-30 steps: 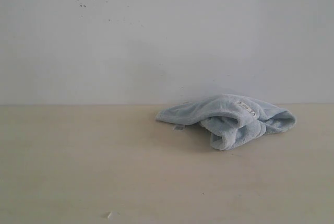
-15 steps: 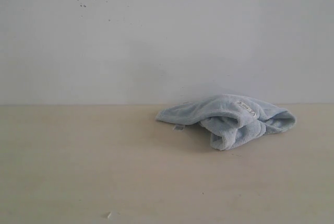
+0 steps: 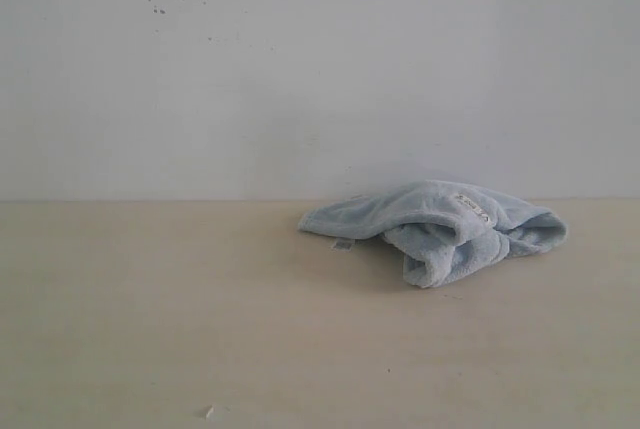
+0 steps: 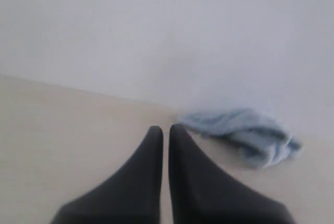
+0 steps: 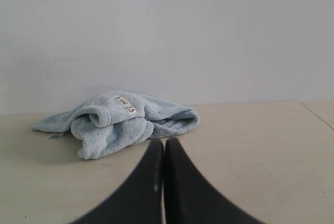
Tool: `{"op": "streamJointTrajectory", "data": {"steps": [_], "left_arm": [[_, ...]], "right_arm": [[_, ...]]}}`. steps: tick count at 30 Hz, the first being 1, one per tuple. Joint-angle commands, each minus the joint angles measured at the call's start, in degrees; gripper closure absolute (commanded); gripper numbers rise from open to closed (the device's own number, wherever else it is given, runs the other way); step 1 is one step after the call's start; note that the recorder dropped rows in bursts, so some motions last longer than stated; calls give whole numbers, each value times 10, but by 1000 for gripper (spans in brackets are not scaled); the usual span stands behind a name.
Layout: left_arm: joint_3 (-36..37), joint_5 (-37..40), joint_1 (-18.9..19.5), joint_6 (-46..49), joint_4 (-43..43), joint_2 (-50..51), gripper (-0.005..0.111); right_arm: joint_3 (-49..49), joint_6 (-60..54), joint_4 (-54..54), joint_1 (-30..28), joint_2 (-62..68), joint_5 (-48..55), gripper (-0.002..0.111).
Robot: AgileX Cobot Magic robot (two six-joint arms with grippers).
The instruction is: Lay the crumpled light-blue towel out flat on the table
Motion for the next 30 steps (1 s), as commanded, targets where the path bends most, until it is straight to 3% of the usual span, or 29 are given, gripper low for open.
{"op": "streamJointTrajectory", "data": {"steps": [1, 5, 10, 26, 30], "left_arm": [[2, -56, -2, -55, -79, -1, 103], [2, -70, -2, -87, -79, -1, 103], [2, -69, -2, -227, -79, -1, 103], [-139, -72, -2, -239, -42, -1, 103], [-165, -74, -2, -313, -42, -1, 103]], "right_arm": [[0, -1, 0, 1, -3, -6, 108], [0, -1, 0, 1, -3, -6, 108], [0, -1, 0, 1, -3, -6, 108], [0, -1, 0, 1, -3, -6, 108], [0, -1, 0, 1, -3, -6, 108]]}}
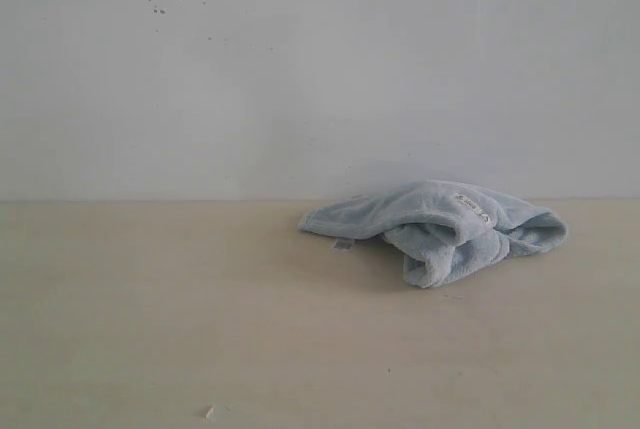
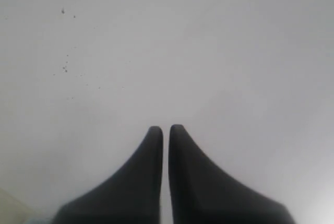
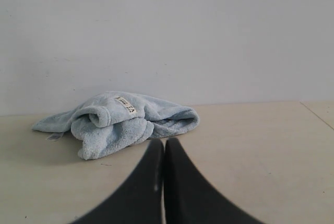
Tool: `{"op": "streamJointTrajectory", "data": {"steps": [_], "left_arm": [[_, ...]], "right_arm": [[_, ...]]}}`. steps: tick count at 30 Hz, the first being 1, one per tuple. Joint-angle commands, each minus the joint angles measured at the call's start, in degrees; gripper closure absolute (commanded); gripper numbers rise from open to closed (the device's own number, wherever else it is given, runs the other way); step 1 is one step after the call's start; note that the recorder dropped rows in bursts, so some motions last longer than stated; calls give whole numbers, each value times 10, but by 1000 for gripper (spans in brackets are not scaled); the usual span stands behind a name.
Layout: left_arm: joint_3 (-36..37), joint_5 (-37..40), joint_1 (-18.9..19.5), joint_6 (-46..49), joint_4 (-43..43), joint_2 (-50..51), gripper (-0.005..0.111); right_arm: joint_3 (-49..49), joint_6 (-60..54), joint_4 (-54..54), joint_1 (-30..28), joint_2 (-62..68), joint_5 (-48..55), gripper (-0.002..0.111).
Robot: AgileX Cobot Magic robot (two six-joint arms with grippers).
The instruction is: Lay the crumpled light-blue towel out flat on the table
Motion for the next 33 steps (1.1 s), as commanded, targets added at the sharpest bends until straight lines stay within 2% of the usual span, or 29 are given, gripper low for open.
{"op": "streamJointTrajectory", "data": {"steps": [1, 5, 12, 18, 21, 23, 24, 28, 30, 31, 33], "left_arm": [[-34, -7, -2, -89, 5, 0, 103], [-88, -13, -2, -98, 12, 0, 103], [-180, -22, -2, -98, 99, 0, 103], [-276, 28, -2, -98, 140, 4, 103], [-320, 94, -2, -53, 136, 49, 103], [-353, 171, -2, 48, 72, 99, 103], [-367, 207, -2, 149, 18, 123, 103], [-396, 323, -2, 653, -365, 269, 103], [-397, 367, -2, 804, -515, 345, 103], [-397, 384, -2, 849, -548, 399, 103], [-397, 385, -2, 874, -553, 478, 103]], "right_arm": [[0, -1, 0, 1, -3, -6, 108], [0, -1, 0, 1, -3, -6, 108], [0, -1, 0, 1, -3, -6, 108], [0, -1, 0, 1, -3, -6, 108], [0, -1, 0, 1, -3, -6, 108], [0, -1, 0, 1, -3, -6, 108], [0, -1, 0, 1, -3, -6, 108], [0, -1, 0, 1, -3, -6, 108], [0, -1, 0, 1, -3, -6, 108], [0, -1, 0, 1, -3, -6, 108], [0, -1, 0, 1, -3, -6, 108]]}}
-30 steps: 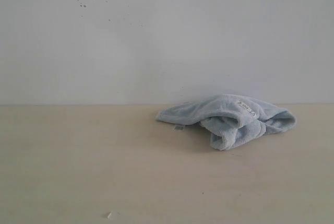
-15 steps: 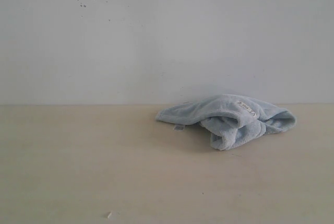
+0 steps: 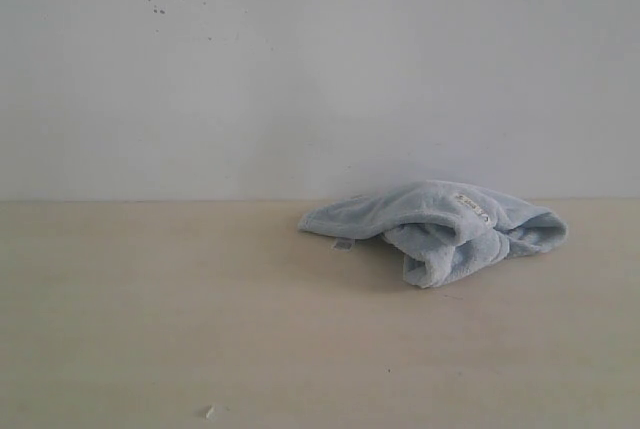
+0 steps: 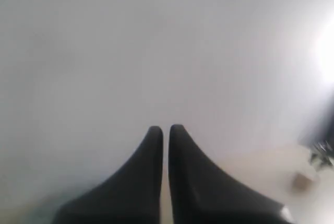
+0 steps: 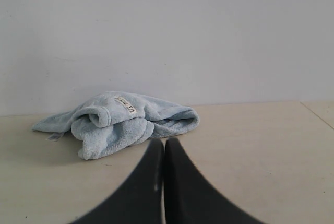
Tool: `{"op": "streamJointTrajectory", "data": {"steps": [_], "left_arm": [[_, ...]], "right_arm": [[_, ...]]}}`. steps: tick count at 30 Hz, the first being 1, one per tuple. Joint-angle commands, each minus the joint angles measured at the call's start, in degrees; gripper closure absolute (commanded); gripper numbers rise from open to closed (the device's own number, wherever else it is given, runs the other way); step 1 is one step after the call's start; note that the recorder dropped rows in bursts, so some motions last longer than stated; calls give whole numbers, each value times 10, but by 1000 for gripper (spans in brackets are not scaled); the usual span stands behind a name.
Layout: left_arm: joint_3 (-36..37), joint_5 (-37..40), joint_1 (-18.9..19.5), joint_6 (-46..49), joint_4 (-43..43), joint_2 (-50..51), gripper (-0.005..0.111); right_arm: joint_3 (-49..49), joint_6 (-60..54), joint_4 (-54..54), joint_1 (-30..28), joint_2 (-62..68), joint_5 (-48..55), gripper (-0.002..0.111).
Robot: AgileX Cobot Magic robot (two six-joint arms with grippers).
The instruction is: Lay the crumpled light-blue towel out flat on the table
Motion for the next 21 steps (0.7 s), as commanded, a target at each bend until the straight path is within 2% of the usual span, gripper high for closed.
{"op": "streamJointTrajectory", "data": {"steps": [1, 6, 12, 16, 21], "left_arm": [[-1, 26, -2, 168, -102, 184, 103], [-1, -36, -2, 202, -60, 361, 100], [-30, -57, -2, 265, -101, 532, 74], [-83, -86, -29, 312, -142, 620, 61], [-169, -172, -79, 350, -153, 723, 60]], "right_arm": [[0, -1, 0, 1, -3, -6, 108], [0, -1, 0, 1, -3, -6, 108], [0, -1, 0, 1, -3, -6, 108], [0, -1, 0, 1, -3, -6, 108], [0, -1, 0, 1, -3, -6, 108]]}}
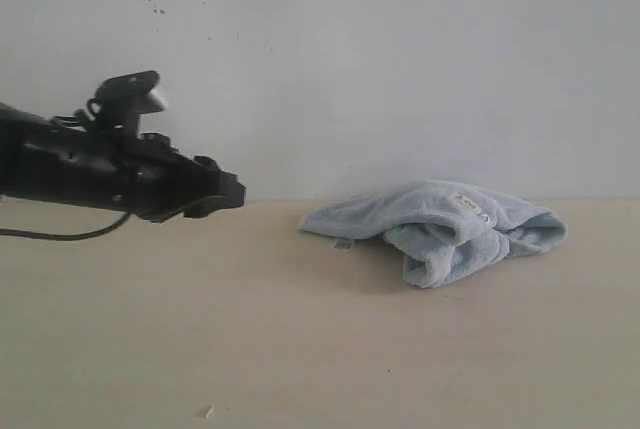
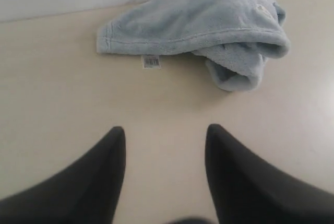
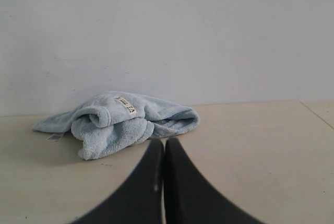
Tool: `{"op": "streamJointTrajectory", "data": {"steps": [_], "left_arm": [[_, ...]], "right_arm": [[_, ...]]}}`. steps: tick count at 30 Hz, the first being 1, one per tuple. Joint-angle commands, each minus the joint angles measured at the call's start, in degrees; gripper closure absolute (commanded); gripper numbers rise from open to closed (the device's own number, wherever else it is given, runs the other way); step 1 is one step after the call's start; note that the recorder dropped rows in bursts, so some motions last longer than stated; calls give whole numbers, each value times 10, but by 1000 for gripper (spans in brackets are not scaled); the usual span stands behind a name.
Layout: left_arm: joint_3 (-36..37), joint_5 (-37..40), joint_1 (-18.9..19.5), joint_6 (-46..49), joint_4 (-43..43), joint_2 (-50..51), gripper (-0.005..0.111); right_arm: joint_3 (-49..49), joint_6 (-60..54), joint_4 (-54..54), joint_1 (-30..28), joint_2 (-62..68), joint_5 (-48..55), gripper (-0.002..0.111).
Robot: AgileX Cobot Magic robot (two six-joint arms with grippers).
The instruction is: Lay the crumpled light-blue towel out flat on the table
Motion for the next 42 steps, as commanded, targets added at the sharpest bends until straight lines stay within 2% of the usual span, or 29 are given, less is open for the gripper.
{"op": "streamJointTrajectory", "data": {"steps": [1, 7, 20, 23, 30, 35, 42], "left_arm": [[-79, -77, -45, 26, -16, 89, 60], [-207, -118, -72, 4, -16, 214, 60], [-424, -129, -78, -21, -25, 396, 60], [-457, -106, -78, 14, -20, 427, 60], [-488, -60, -77, 14, -17, 450, 60], [-491, 8, -76, 5, 25, 444, 62], [-491, 72, -58, -157, 206, 418, 68]], "right_arm": [[0, -1, 0, 1, -3, -6, 108], [0, -1, 0, 1, -3, -6, 108], [0, -1, 0, 1, -3, -6, 108], [0, -1, 0, 1, -3, -6, 108], [0, -1, 0, 1, -3, -6, 108], [0, -1, 0, 1, -3, -6, 108], [0, -1, 0, 1, -3, -6, 108]]}}
